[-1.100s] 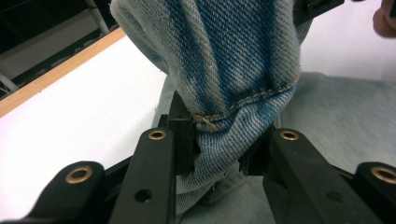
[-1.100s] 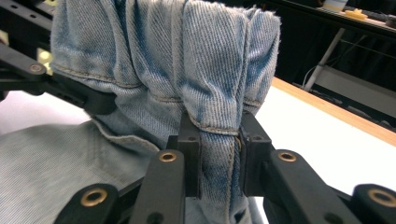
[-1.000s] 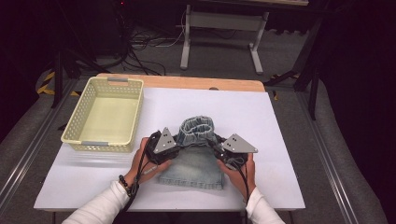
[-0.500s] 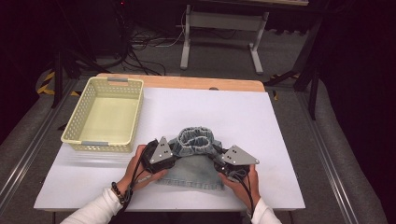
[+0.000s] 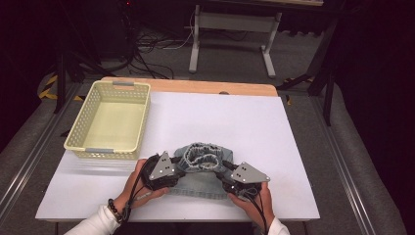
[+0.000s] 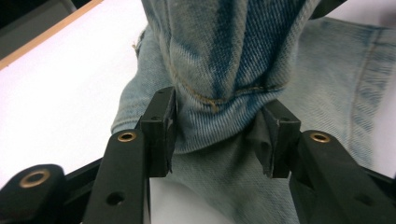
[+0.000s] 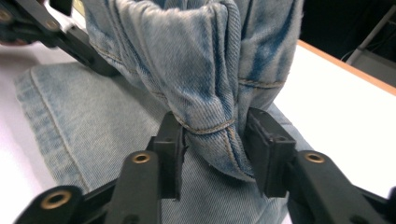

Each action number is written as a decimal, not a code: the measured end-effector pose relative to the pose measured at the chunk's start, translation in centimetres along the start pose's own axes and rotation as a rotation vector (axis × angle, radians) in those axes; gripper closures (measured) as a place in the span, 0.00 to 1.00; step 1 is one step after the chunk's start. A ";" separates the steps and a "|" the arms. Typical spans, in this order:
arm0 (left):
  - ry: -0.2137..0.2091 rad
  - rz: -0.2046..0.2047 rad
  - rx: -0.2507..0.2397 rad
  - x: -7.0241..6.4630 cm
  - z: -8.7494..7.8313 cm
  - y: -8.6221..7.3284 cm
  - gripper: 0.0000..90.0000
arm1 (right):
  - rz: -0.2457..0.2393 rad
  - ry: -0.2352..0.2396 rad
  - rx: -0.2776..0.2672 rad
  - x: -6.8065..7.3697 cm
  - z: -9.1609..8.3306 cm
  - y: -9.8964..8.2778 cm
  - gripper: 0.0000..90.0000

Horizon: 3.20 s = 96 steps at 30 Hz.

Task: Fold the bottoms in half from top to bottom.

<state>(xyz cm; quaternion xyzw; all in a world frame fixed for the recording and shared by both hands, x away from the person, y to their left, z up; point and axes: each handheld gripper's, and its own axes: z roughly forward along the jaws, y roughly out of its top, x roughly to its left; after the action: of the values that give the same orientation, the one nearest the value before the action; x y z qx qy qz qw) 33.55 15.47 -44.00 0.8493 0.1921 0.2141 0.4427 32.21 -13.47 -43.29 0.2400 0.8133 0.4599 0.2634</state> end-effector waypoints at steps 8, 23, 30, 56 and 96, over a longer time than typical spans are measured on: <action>-0.012 0.003 0.005 -0.5 -1.1 -0.6 0.60 | 0.020 0.031 0.016 0.4 -0.5 -0.3 0.55; -0.029 -0.024 0.022 -1.2 -2.1 -1.4 0.63 | 0.001 0.081 -0.081 1.5 -3.1 0.1 0.53; -0.029 -0.009 0.036 -1.4 -2.2 -1.4 0.63 | 0.001 0.082 -0.123 1.5 -3.8 0.8 0.60; -0.017 -0.002 0.060 -1.3 -2.4 -1.5 0.63 | 0.083 0.009 -0.086 -3.1 -0.8 3.5 0.97; 0.024 -0.057 -0.059 -1.7 -2.2 3.0 0.51 | -0.009 0.212 0.125 1.5 2.8 1.0 1.00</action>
<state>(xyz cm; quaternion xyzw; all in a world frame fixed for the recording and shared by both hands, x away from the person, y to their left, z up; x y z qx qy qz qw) 31.41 14.50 -40.71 0.8274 0.2150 0.2170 0.4713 33.07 -10.37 -43.98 0.2021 0.8649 0.4297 0.1624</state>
